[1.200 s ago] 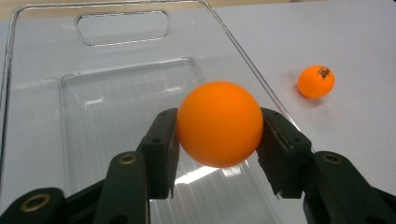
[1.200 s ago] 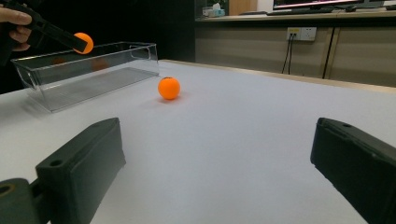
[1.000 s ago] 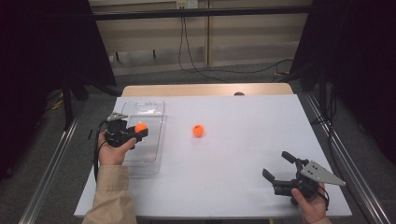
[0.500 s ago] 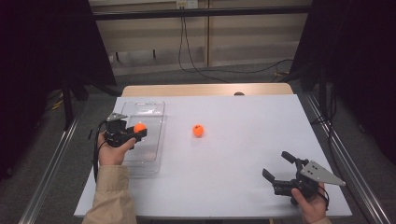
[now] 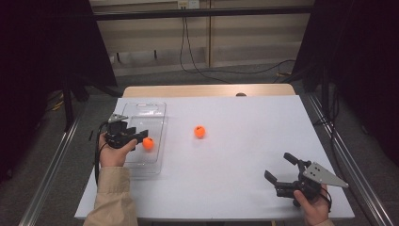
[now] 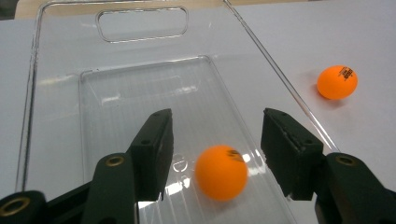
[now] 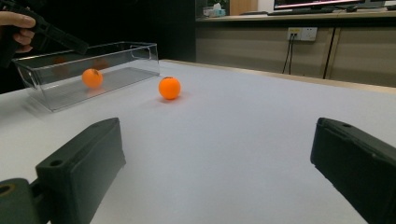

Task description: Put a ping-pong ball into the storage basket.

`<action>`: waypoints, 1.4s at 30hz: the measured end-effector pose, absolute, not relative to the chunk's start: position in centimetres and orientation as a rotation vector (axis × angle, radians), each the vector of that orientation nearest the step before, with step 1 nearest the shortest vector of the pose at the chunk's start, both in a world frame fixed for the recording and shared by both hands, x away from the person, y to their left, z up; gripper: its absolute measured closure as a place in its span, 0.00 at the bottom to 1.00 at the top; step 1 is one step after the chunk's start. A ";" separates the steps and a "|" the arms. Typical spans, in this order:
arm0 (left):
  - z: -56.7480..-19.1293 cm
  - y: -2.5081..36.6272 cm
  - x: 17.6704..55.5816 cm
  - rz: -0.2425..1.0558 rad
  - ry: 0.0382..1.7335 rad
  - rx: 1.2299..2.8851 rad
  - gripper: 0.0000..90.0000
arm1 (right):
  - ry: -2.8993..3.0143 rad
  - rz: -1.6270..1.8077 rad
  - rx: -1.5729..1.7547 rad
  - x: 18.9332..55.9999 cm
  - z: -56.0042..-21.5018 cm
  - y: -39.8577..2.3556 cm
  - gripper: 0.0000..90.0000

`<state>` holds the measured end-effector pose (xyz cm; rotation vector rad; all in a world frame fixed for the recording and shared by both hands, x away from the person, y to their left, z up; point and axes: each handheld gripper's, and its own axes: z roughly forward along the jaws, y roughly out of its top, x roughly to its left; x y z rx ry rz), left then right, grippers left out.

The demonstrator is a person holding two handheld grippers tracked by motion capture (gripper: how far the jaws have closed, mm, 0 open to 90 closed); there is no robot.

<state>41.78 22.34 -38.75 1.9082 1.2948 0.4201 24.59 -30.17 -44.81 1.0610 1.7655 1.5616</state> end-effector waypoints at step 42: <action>-36.9 19.4 41.0 0.368 1.184 1.899 0.20 | 1.771 1.556 1.057 24.6 -44.8 -30.1 0.02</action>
